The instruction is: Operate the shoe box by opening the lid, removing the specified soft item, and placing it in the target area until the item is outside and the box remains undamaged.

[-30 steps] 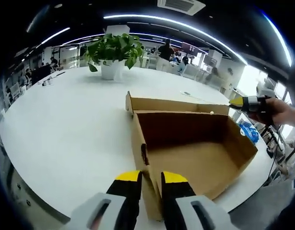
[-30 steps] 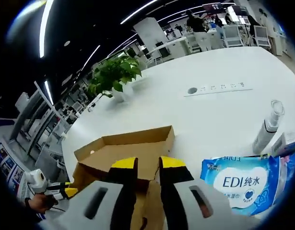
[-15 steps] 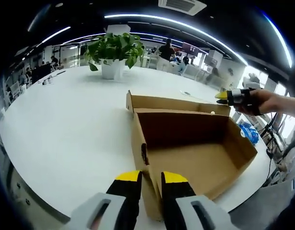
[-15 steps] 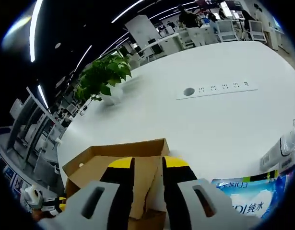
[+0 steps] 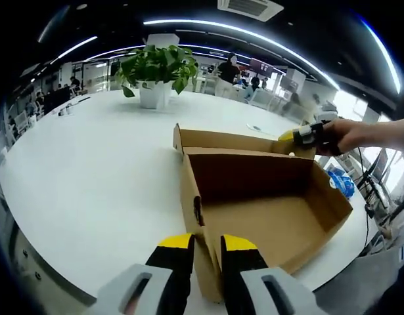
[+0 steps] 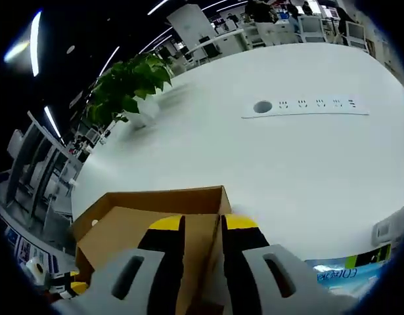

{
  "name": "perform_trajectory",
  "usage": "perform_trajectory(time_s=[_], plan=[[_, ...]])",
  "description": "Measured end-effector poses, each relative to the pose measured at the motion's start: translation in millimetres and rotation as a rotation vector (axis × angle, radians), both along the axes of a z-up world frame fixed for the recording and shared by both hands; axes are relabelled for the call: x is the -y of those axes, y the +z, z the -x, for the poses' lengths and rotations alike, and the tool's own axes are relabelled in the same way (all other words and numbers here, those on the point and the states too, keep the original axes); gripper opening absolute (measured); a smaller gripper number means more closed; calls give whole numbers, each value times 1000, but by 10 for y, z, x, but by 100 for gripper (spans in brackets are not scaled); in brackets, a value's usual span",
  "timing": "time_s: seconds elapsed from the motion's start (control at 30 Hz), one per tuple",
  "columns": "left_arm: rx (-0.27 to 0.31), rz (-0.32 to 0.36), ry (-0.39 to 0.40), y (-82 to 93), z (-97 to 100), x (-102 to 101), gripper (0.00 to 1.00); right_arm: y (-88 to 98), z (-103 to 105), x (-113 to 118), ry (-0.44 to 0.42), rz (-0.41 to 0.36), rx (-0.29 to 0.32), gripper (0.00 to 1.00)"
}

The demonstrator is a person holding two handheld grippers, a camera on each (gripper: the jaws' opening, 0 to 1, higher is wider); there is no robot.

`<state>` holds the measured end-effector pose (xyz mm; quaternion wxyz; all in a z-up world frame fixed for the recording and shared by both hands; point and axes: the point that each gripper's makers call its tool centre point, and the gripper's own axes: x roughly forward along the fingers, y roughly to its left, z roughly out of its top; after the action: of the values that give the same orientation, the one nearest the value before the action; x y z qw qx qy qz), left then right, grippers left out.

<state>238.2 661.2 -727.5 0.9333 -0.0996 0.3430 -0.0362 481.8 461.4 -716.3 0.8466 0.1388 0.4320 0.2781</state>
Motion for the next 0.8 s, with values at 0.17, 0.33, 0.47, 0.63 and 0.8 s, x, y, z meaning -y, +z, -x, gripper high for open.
perform_trajectory(time_s=[0.17, 0.33, 0.47, 0.63, 0.8], plan=[[0, 3, 2, -2, -1, -2, 16, -269, -166, 131, 0, 76, -27, 16], [2, 8, 5, 0, 0, 2, 16, -356, -244, 190, -12, 102, -31, 9], [2, 10, 4, -1, -2, 2, 16, -382, -280, 215, -19, 131, -25, 7], [1, 7, 2, -2, -1, 4, 16, -365, -336, 246, -32, 154, -1, 5], [0, 4, -1, -1, -2, 6, 15, -306, -267, 292, -16, 180, 11, 4]])
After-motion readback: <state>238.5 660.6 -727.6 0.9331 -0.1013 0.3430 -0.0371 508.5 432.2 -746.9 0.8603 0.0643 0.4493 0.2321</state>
